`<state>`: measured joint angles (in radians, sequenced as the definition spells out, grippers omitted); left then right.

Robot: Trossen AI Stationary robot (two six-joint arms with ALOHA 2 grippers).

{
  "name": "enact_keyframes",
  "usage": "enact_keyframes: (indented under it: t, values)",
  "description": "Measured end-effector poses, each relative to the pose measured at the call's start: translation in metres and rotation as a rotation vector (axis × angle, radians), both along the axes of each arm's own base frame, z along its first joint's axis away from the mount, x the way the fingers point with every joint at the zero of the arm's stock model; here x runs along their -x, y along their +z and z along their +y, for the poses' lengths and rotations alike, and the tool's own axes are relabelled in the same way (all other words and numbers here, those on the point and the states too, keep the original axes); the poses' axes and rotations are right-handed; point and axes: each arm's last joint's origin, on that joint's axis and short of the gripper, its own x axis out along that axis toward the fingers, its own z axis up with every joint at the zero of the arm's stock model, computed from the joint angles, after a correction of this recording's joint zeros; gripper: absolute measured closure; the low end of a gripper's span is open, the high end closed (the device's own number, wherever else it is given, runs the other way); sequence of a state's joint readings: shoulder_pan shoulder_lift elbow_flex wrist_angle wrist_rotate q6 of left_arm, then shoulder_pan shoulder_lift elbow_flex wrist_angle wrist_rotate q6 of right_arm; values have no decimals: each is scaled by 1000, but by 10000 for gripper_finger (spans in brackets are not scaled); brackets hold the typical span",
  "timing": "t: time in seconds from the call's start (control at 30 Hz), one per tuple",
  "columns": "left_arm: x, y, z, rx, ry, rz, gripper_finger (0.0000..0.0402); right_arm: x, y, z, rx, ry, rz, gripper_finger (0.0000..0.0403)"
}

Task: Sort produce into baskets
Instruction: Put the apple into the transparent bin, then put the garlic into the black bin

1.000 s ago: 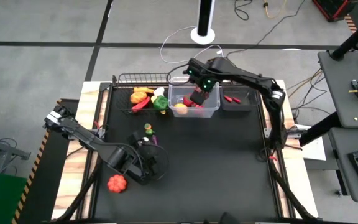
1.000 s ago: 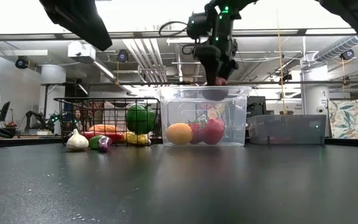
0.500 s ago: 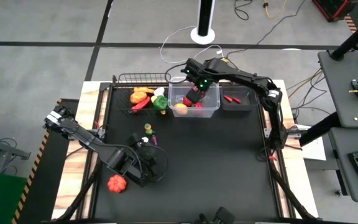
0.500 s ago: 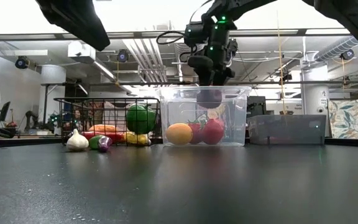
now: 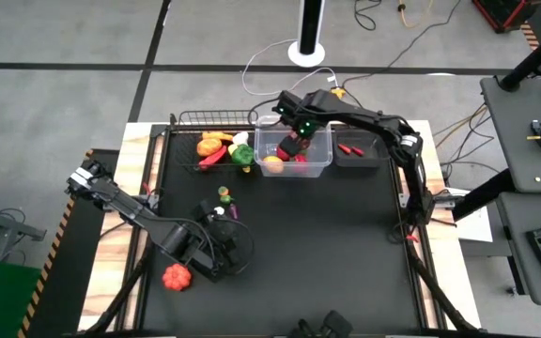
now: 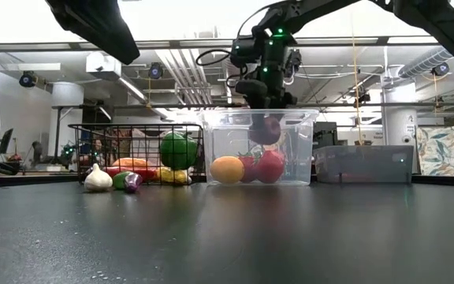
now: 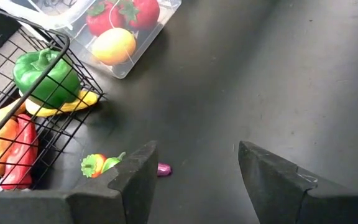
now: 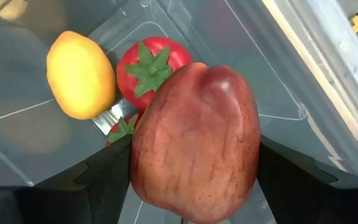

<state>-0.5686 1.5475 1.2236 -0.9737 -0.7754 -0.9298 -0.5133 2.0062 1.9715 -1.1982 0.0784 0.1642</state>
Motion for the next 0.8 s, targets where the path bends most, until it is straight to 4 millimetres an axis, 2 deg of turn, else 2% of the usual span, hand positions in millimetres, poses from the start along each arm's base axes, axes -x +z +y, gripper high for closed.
enact_keyframes:
  t: [0.6,0.8]
  values:
    - [0,0,0,-3,0,3,196,-1,-7,0,-8,0,14,65]
    - [0,0,0,-3,0,3,196,3,4,2,4,0,-9,67]
